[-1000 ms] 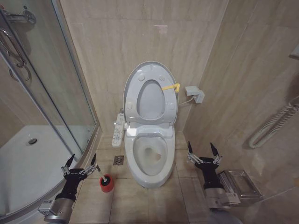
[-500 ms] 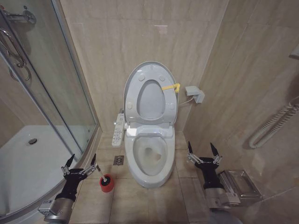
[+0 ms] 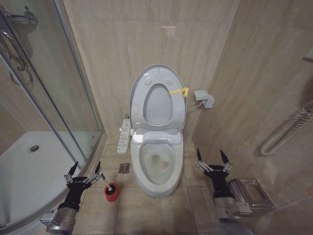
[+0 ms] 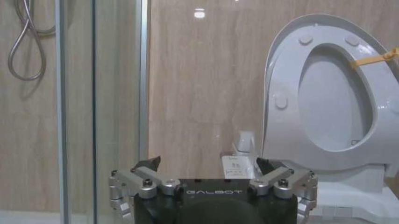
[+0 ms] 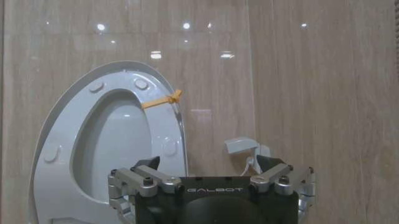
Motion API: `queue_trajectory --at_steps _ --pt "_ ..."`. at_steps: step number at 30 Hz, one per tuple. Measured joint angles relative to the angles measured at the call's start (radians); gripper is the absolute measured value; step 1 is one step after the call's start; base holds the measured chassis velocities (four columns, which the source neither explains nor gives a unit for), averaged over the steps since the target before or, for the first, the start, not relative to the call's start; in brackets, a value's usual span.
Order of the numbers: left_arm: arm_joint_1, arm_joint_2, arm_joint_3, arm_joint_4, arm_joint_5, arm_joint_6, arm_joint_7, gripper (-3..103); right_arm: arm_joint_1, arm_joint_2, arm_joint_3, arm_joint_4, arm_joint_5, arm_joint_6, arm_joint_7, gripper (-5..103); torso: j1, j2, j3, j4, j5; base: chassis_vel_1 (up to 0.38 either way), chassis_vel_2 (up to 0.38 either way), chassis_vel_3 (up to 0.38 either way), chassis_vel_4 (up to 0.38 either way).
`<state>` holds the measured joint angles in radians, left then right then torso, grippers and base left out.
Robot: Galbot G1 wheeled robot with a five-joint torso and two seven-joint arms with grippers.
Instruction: Open the toilet lid, clean the toilet bowl with a toilet brush, close the toilet lid, and flush.
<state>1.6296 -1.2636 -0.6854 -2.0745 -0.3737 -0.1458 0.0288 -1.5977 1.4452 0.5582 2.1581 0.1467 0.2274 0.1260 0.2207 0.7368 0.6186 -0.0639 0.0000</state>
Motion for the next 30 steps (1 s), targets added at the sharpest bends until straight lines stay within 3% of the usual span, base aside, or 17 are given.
queue_trajectory --at_steps 30 --pt "0.000 0.000 0.000 0.000 0.000 0.000 0.000 100 0.000 0.000 0.000 0.000 0.000 0.000 0.000 100 0.000 0.000 0.000 0.0000 0.0000 0.000 0.000 0.000 0.000"
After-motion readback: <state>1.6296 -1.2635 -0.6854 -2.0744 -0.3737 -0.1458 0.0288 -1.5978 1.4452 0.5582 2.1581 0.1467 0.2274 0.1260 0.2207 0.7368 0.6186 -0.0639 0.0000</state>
